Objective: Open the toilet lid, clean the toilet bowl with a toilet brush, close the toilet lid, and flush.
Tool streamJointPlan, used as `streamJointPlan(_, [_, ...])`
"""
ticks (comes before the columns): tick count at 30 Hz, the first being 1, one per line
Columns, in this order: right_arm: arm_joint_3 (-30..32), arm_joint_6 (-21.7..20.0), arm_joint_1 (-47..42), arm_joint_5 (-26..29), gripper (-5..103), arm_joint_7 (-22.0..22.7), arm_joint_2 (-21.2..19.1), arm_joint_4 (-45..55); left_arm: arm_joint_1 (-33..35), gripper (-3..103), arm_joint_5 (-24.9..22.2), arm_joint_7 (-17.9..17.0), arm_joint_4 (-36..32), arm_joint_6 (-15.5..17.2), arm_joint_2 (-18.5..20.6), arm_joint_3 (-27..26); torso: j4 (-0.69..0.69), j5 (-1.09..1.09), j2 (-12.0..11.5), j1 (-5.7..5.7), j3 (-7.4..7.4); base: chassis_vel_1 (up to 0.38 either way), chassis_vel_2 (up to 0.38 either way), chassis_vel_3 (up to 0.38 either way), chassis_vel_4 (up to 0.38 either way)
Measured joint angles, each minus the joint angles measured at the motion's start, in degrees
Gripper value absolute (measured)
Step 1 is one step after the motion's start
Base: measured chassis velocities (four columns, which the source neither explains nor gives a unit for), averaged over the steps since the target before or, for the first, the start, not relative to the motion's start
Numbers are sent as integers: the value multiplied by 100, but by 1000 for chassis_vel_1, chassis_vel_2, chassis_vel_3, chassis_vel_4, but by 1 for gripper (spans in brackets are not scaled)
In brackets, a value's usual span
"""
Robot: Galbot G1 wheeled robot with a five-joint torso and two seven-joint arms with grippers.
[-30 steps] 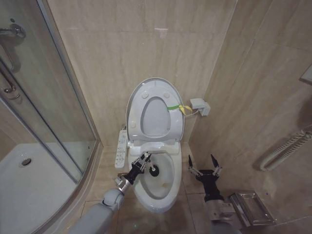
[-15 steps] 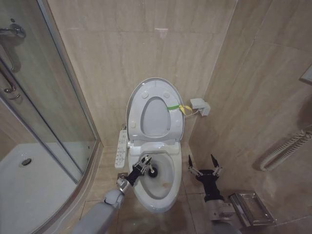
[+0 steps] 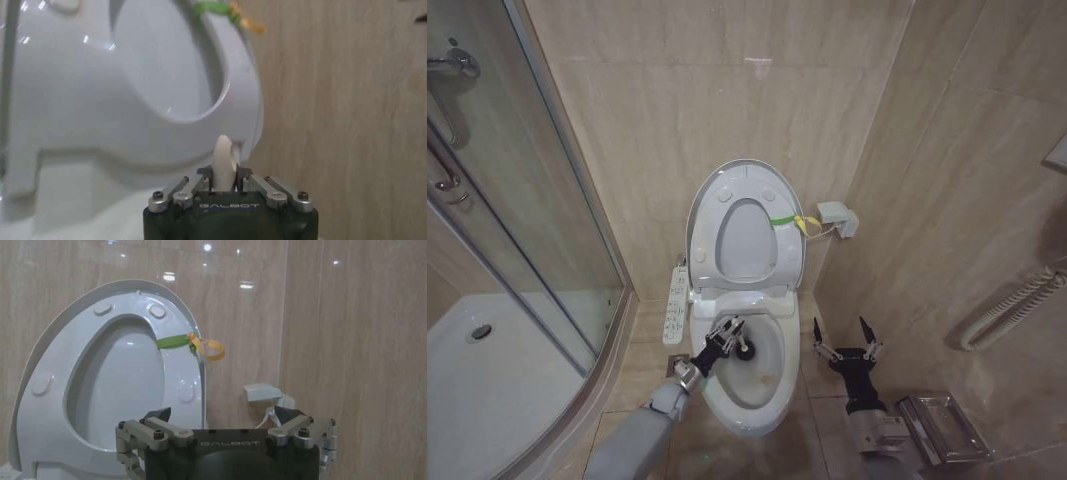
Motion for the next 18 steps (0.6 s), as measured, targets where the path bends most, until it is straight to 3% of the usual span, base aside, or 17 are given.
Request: streamJointPlan(18, [0,0,0,0,100,0,0,0,946,22,321,-432,-2278,442,378,39,0,0,0,0,0,0,0,0,0])
